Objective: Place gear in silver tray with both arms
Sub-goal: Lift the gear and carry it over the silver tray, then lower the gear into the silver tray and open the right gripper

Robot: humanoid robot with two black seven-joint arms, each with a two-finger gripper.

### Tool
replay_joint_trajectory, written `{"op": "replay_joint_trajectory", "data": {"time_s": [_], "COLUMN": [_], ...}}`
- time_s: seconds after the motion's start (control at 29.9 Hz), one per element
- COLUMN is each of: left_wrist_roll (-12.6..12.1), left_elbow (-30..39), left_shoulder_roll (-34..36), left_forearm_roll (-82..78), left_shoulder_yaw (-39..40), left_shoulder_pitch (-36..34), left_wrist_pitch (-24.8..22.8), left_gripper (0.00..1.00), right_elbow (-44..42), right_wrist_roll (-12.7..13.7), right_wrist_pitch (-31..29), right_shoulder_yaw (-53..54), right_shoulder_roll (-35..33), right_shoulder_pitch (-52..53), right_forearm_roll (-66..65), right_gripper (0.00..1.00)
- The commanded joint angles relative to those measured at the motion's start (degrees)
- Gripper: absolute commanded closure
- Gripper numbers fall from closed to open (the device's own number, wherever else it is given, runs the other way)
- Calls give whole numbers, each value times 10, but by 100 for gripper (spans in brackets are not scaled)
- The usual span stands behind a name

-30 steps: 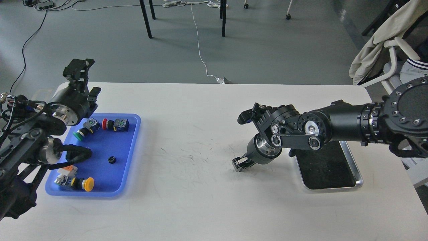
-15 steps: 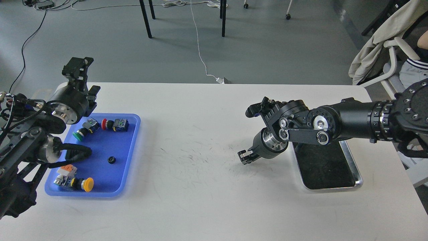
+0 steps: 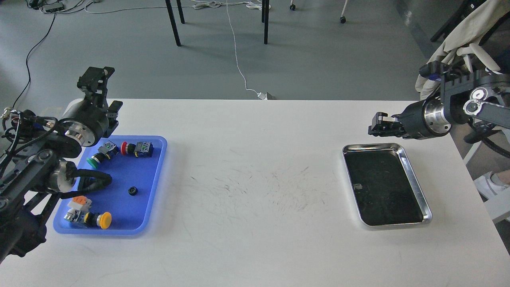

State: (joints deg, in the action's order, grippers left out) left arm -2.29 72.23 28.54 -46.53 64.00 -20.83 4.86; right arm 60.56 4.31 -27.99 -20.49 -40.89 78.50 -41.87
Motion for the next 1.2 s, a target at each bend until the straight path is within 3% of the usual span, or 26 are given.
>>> {"op": "replay_joint_trajectory", "data": {"time_s": [0.0, 0.33, 0.47, 0.5, 0.57, 0.6, 0.63, 0.67, 0.87, 1.17], "left_wrist_roll": [0, 0, 0, 0, 0, 0, -1, 0, -1, -8], "left_elbow": [0, 0, 0, 0, -1, -1, -1, -1, -2, -2], "left_shoulder_roll": [-1, 2, 2, 2, 3, 3, 3, 4, 12, 41], "left_forearm_roll": [-1, -1, -1, -1, -1, -1, -1, -1, -1, -1], "left_shoulder_yaw": [-4, -6, -6, -6, -6, -6, -6, -6, -7, -13], "left_shoulder_pitch": [1, -1, -2, -2, -2, -2, -2, -2, -3, -23], "left_wrist_pitch": [0, 0, 0, 0, 0, 0, 0, 0, -1, -3], "left_gripper": [2, 2, 2, 2, 2, 2, 2, 2, 2, 2], "right_elbow": [-40, -96, -100, -100, -99, -99, -99, -97, -93, -98], "right_wrist_roll": [0, 0, 0, 0, 0, 0, 1, 1, 0, 0], "right_wrist_pitch": [0, 0, 0, 0, 0, 0, 0, 0, 0, 0], "right_shoulder_yaw": [32, 42, 35, 34, 35, 35, 37, 38, 79, 359], "right_shoulder_roll": [3, 87, 100, 100, 100, 100, 100, 100, 91, 40], "right_shoulder_pitch": [-73, -121, -121, -121, -121, -120, -117, -115, -108, -122], "right_forearm_roll": [-13, -23, -23, -25, -33, -36, -36, -36, -30, -11], "right_gripper": [98, 97, 91, 84, 60, 37, 0, 4, 1, 1]}}
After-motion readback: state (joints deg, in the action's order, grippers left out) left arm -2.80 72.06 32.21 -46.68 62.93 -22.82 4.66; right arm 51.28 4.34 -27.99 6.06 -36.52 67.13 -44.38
